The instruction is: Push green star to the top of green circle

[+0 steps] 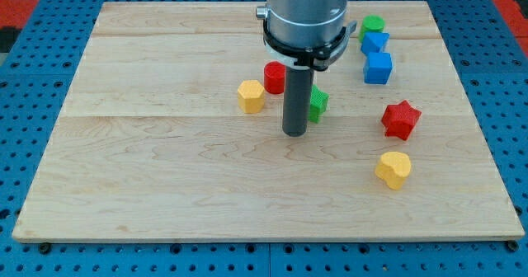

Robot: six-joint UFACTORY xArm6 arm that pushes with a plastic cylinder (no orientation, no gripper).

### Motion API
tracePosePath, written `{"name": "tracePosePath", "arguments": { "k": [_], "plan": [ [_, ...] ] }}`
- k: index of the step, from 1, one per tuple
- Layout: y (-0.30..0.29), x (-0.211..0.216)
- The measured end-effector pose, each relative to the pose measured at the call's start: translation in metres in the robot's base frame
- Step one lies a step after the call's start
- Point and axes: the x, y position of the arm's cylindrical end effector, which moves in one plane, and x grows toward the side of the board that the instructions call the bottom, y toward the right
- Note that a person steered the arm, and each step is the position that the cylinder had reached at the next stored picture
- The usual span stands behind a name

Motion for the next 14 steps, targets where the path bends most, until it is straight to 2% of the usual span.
{"name": "tracePosePath", "arguments": {
  "k": [2,4,8,10,14],
  "plan": [
    [0.026,-0.035],
    [0.076,-0.039],
    [0.054,-0.069],
    [0.054,-0.114],
    [0.015,-0.207]
  ]
}}
